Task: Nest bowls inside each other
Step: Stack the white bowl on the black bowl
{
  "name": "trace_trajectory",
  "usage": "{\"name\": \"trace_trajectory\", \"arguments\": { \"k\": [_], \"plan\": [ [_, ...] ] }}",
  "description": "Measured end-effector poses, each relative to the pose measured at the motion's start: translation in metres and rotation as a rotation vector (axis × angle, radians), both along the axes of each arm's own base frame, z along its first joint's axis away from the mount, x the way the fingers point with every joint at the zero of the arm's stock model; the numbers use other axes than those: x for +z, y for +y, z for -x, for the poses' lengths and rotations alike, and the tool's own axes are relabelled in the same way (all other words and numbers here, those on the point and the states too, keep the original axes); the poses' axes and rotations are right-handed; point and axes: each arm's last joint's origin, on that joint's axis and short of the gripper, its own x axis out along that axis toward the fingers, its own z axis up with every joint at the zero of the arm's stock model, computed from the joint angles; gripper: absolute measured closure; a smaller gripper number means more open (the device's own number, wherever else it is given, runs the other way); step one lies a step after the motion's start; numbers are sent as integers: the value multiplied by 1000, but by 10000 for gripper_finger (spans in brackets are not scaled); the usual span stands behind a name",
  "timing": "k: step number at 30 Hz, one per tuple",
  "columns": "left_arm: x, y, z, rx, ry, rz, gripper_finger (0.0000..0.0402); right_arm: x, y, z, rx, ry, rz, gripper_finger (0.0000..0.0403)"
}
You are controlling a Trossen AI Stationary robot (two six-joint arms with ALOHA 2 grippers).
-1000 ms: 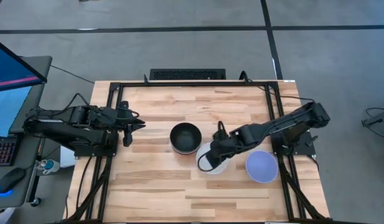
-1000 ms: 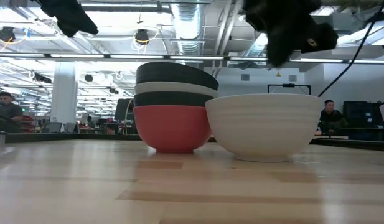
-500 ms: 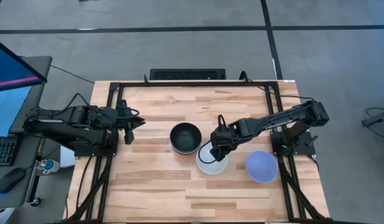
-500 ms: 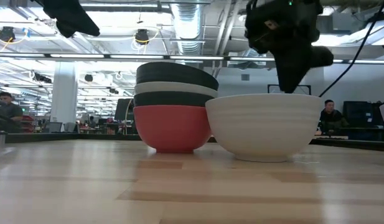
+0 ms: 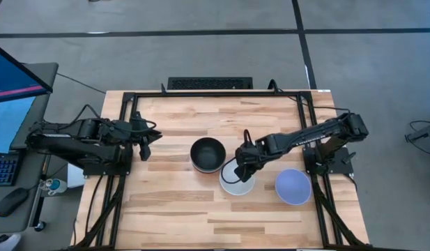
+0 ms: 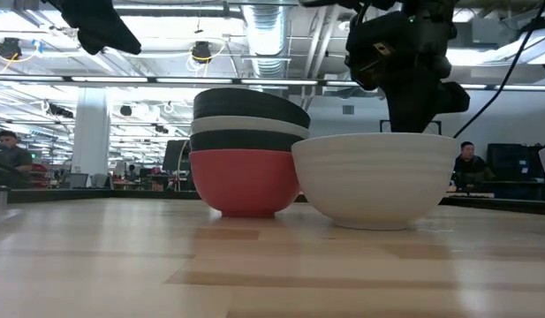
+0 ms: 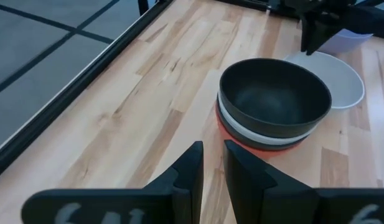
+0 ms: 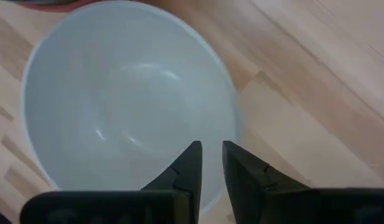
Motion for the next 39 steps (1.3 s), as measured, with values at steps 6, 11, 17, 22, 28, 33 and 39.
{"name": "trace_trajectory", "arguments": {
  "k": [6, 11, 17, 22, 28, 33, 39],
  "plan": [
    [0, 0, 0, 8, -4, 11, 349, -1, -1, 1, 21, 10, 20, 317],
    [0, 0, 0, 12, -5, 11, 349, -1, -1, 3, 35, 33, 30, 317],
    [0, 0, 0, 23, -6, 3, 349, -2, -2, 8, 52, 82, 31, 309],
    [0, 1, 0, 26, -6, 3, 349, -1, 0, 4, 68, 47, 0, 294],
    [0, 1, 0, 29, -7, 2, 349, -1, 0, 2, 53, 28, -9, 278],
    [0, 1, 0, 30, -6, -1, 349, -12, 1, 0, 55, 74, -3, 270],
    [-2, 1, 1, 31, 15, -1, 349, -24, 3, -9, 72, 75, -16, 266]
  ]
}}
